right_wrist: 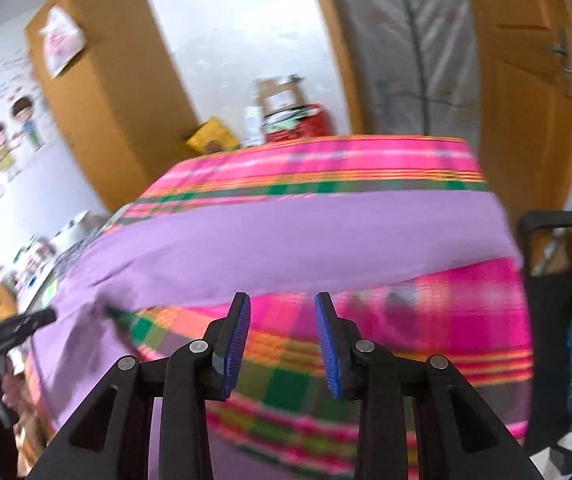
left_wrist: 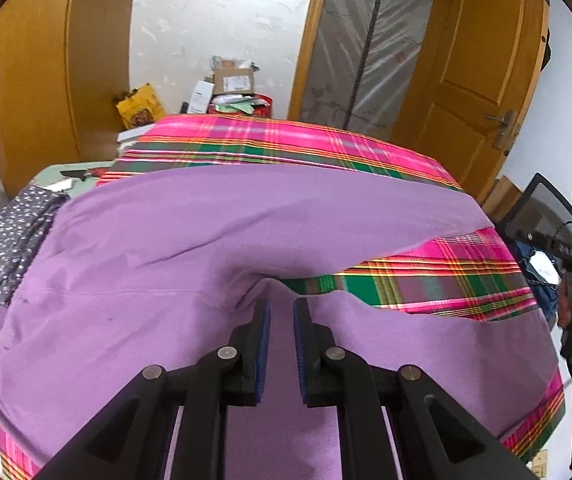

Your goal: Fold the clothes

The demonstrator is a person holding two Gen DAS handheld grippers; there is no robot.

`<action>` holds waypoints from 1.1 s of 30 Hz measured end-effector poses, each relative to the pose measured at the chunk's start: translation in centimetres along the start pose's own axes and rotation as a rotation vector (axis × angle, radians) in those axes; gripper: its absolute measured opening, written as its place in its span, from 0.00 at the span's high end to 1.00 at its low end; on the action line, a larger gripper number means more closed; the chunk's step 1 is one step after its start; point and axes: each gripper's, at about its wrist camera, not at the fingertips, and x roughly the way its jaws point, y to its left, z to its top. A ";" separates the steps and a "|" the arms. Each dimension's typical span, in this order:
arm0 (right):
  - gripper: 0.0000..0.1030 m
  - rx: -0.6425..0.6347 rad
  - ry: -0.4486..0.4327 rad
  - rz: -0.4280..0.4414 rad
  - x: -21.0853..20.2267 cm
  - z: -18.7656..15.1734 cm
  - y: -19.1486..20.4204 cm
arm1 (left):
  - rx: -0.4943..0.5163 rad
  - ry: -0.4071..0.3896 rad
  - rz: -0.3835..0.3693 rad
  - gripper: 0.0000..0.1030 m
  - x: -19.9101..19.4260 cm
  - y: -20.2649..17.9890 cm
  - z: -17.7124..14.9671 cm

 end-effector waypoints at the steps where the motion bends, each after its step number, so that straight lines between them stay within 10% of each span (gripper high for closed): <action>1: 0.67 -0.013 0.004 0.012 0.2 -0.5 1.2 | -0.001 -0.003 0.010 0.89 -0.1 0.1 -0.1; 18: 0.66 -0.111 0.077 0.107 1.7 -4.5 10.4 | -0.020 -0.020 0.124 0.89 -0.7 1.6 -1.7; 33: 0.66 -0.443 -0.128 0.081 -0.1 -4.3 16.9 | -0.021 -0.081 0.239 0.89 -2.0 3.9 -1.8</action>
